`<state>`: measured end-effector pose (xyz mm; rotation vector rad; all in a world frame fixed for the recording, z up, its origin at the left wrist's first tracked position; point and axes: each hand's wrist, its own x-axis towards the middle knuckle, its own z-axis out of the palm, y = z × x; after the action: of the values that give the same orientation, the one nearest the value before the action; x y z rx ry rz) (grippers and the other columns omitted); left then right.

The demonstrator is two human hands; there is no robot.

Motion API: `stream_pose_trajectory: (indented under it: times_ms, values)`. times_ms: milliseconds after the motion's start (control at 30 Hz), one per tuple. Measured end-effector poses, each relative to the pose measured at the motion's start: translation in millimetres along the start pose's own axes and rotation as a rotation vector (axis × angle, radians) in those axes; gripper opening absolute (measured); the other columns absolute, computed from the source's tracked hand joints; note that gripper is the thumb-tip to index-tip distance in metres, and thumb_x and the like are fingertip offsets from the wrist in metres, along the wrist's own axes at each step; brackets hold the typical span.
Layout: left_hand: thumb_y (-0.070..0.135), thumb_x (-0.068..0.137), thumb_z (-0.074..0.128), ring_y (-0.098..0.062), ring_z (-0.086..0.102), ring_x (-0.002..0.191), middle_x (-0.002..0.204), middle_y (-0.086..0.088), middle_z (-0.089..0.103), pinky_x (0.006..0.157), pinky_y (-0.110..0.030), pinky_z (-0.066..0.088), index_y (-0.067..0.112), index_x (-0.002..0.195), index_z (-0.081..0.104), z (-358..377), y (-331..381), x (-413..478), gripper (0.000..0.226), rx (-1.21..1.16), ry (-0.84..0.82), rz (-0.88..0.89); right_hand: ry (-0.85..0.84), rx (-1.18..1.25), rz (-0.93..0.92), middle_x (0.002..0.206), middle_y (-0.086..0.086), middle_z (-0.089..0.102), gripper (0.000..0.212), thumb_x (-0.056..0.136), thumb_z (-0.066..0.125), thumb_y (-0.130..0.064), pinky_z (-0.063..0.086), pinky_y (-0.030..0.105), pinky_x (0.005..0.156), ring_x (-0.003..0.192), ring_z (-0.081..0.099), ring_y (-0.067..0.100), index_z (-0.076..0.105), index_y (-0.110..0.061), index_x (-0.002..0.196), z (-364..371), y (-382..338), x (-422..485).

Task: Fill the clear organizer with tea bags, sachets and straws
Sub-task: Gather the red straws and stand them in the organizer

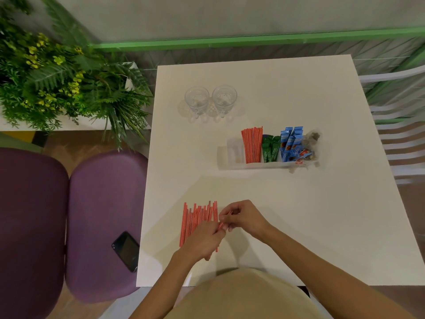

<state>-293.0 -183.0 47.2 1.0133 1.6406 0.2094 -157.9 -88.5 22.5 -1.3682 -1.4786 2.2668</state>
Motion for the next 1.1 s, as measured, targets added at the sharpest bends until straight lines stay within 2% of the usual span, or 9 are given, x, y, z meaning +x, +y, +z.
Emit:
stream_pose_trajectory:
  times_ms: [100,300,400,533,700,800,867,1000,1100]
  values:
    - [0.034,0.1,0.045,-0.004,0.048,0.039,0.058,0.004,0.049,0.042,-0.031,0.051,0.016,0.087,0.06,2,-3,1,0.027,-0.132,0.058,-0.017,0.032,0.007,-0.011,0.067,0.021,0.068,0.008,0.08,0.072,0.003,0.054,0.027,0.058,0.056,0.065,0.022,0.07,0.008,0.087,-9,-9,3]
    - [0.03,0.094,0.061,-0.013,0.041,0.042,0.057,0.0,0.042,0.044,-0.028,0.039,0.006,0.075,0.055,2,-23,1,0.031,-0.34,0.169,0.002,0.098,-0.104,-0.046,0.071,0.025,0.069,0.009,0.08,0.072,0.003,0.056,0.027,0.058,0.057,0.066,0.023,0.071,0.009,0.087,-35,-33,9]
    - [0.025,0.091,0.064,-0.013,0.047,0.05,0.057,0.004,0.051,0.052,-0.026,0.043,0.013,0.075,0.061,2,-39,4,0.021,-0.283,0.248,-0.003,0.149,-0.262,-0.109,0.074,0.024,0.07,0.006,0.081,0.071,0.002,0.057,0.025,0.058,0.056,0.066,0.02,0.072,0.006,0.085,-54,-63,18]
    - [0.022,0.089,0.066,-0.007,0.062,0.072,0.075,0.01,0.067,0.071,-0.025,0.053,0.028,0.079,0.063,-4,-57,11,0.012,-0.133,0.376,-0.028,0.27,-0.503,-0.239,0.068,0.01,0.071,0.002,0.082,0.072,-0.003,0.058,0.024,0.06,0.055,0.066,0.013,0.072,-0.004,0.083,-83,-121,37]
    - [0.024,0.087,0.067,-0.003,0.062,0.076,0.083,0.015,0.064,0.071,-0.022,0.054,0.032,0.093,0.06,-14,-66,16,0.012,-0.008,0.526,-0.057,0.368,-0.744,-0.42,0.067,0.009,0.069,0.001,0.082,0.071,-0.002,0.053,0.014,0.056,0.053,0.064,0.012,0.072,-0.003,0.081,-103,-176,63]
    - [0.028,0.086,0.068,-0.005,0.061,0.074,0.091,0.015,0.061,0.066,-0.025,0.054,0.027,0.105,0.061,-19,-70,17,0.02,0.055,0.617,-0.084,0.318,-0.887,-0.413,0.064,0.002,0.063,0.004,0.083,0.068,0.001,0.046,0.01,0.053,0.05,0.057,0.005,0.071,-0.001,0.081,-101,-183,77]
    - [0.035,0.086,0.068,-0.007,0.06,0.075,0.102,0.012,0.058,0.063,-0.023,0.049,0.026,0.113,0.057,-20,-72,17,0.03,0.118,0.64,-0.114,0.266,-0.997,-0.387,0.074,0.008,0.066,0.006,0.085,0.065,0.001,0.052,0.02,0.062,0.057,0.059,0.013,0.071,0.0,0.083,-96,-178,85]
    - [0.048,0.082,0.069,-0.016,0.061,0.101,0.129,0.004,0.048,0.074,-0.031,0.055,0.024,0.13,0.048,-19,-77,15,0.057,0.201,0.621,-0.207,0.188,-1.161,-0.326,0.089,0.014,0.07,0.014,0.088,0.059,0.001,0.054,0.03,0.072,0.072,0.063,0.021,0.072,0.001,0.089,-87,-161,97]
    - [0.052,0.078,0.071,-0.019,0.058,0.109,0.133,0.0,0.044,0.078,-0.035,0.055,0.023,0.133,0.044,-17,-80,14,0.068,0.219,0.583,-0.26,0.174,-1.228,-0.293,0.093,0.014,0.072,0.017,0.089,0.057,-0.001,0.054,0.033,0.078,0.084,0.066,0.026,0.073,0.001,0.091,-83,-154,103]
